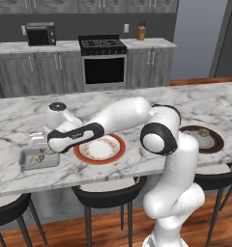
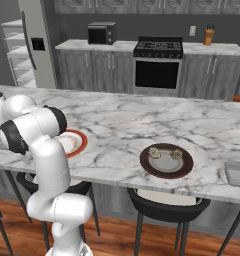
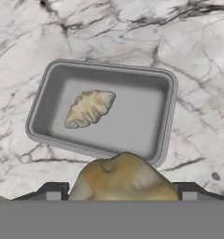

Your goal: Place two dumplings into each of the tupperware containers and then place the containers in the fridge.

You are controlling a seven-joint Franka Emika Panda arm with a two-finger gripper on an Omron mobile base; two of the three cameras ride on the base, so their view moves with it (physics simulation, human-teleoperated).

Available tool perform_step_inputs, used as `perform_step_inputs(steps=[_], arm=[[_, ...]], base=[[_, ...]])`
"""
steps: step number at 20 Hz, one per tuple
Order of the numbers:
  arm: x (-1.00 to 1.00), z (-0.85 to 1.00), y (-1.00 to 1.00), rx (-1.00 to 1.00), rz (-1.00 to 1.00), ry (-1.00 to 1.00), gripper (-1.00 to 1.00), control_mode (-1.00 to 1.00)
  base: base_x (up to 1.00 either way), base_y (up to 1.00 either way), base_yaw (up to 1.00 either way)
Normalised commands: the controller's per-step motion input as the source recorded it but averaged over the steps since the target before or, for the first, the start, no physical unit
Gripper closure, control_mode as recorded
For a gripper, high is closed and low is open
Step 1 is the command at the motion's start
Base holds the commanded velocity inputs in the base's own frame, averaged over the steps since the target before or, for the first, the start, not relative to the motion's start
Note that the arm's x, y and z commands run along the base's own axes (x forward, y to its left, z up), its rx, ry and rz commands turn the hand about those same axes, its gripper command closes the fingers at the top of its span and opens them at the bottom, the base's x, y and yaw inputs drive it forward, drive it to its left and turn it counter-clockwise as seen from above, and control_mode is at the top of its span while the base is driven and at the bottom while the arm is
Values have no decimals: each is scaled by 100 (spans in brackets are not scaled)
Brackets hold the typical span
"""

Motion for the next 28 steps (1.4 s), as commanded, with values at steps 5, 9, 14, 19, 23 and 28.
perform_step_inputs(steps=[5,9,14,19,23,28], arm=[[43,-1,48,0,-3,3,100,-100],[25,-36,1,0,-13,9,100,-100],[16,-67,-19,0,-17,10,100,-100],[32,-12,-12,5,-13,1,100,-100],[11,-11,14,0,-9,0,100,-100],[36,-24,32,0,-6,0,100,-100]], base=[[0,0,0],[0,0,0],[0,0,0],[0,0,0],[0,0,0],[0,0,0]])
